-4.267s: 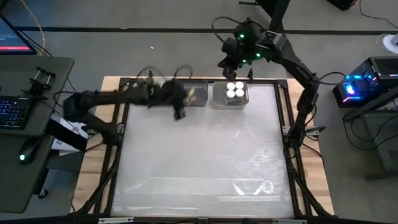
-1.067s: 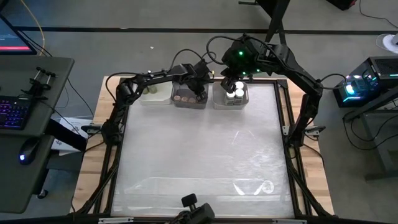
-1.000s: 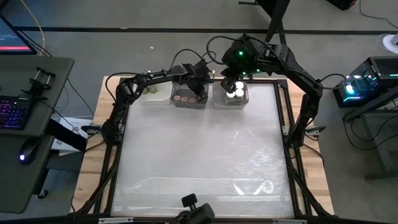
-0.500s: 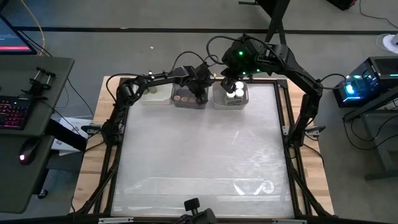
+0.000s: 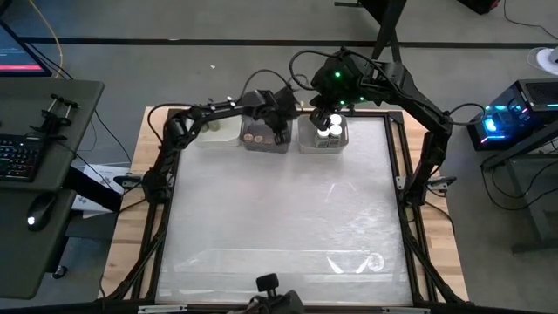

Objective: Sort spices by type
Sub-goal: Put the brown seasoning bottle into the black bin, then return to Home Position

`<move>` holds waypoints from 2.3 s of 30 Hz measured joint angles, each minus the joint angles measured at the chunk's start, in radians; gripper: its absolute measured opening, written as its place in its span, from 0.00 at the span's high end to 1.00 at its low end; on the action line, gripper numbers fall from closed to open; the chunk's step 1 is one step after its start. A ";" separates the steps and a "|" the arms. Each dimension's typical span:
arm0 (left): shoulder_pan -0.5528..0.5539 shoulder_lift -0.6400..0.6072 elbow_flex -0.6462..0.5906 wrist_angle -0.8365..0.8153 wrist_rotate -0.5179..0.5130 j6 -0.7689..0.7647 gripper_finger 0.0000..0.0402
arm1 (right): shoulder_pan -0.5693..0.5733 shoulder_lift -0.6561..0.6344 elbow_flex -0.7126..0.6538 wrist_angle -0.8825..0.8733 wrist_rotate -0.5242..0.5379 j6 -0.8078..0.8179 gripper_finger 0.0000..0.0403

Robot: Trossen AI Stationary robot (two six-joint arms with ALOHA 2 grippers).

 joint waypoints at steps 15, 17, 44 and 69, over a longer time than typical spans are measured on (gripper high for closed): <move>-0.019 -0.640 -0.576 0.287 0.372 -0.302 1.00 | -0.068 0.000 0.000 -0.054 -0.039 -0.084 1.00; -0.061 -0.821 -0.751 0.441 0.366 -0.385 1.00 | -0.090 0.000 0.000 -0.060 -0.066 -0.108 1.00; -0.485 -1.869 -1.856 1.311 -0.073 -0.752 1.00 | -0.028 -0.153 -0.169 -0.186 -0.280 0.148 1.00; -0.483 -1.925 -1.855 1.178 -0.054 -0.753 1.00 | 0.119 -1.080 -1.991 1.709 -0.320 0.511 1.00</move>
